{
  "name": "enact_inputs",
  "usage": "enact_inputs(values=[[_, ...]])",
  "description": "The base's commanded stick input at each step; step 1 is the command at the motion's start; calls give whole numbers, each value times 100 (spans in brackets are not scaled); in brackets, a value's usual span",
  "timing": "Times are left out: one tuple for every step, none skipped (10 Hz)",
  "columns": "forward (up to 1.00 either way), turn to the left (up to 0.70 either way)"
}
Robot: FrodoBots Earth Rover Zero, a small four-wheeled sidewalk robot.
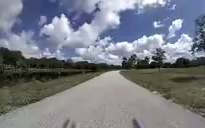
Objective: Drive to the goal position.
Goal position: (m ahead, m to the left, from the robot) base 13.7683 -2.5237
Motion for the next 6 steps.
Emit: enact_inputs(values=[[70, 0], [70, 0], [70, 0], [70, 0], [70, 0], [70, 0]])
